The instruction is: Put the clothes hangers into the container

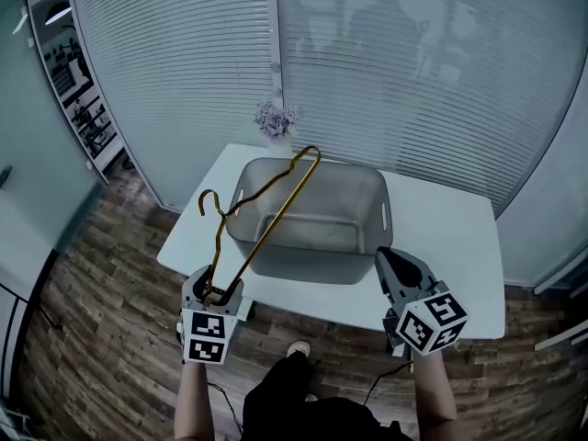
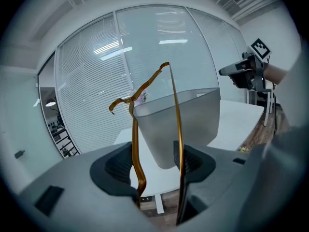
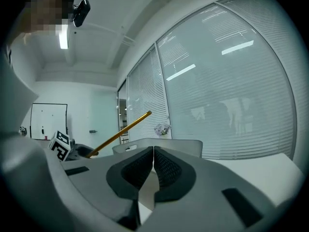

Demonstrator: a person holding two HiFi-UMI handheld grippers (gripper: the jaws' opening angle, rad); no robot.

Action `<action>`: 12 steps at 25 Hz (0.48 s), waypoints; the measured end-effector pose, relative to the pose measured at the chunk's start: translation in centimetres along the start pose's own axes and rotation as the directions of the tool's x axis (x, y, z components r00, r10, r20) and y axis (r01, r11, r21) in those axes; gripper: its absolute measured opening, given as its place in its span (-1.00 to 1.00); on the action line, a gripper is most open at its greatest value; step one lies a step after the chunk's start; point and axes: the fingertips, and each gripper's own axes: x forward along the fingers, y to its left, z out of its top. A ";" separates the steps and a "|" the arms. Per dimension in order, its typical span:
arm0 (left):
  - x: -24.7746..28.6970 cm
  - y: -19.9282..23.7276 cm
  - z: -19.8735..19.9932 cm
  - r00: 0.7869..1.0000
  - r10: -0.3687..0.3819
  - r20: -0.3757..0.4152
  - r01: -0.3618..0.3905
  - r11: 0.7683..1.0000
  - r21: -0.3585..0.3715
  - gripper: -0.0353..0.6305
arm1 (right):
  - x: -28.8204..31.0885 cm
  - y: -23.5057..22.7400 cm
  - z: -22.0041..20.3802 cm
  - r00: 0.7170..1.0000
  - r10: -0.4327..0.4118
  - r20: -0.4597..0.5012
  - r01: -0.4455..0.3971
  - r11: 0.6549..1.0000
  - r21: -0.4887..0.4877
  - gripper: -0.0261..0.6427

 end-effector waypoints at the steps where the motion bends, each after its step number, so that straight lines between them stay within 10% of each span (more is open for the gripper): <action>1: 0.4 0.4 0.3 1.000 -0.004 -0.013 0.005 1.000 0.018 -0.10 | 0.4 -0.2 0.3 1.000 0.006 -0.008 -0.006 1.000 -0.011 -0.84; 12: 3.4 3.6 3.9 0.988 -0.101 -0.121 0.127 0.964 0.235 -0.10 | 4.6 -1.6 2.7 0.996 0.080 -0.033 -0.081 0.996 -0.042 -0.84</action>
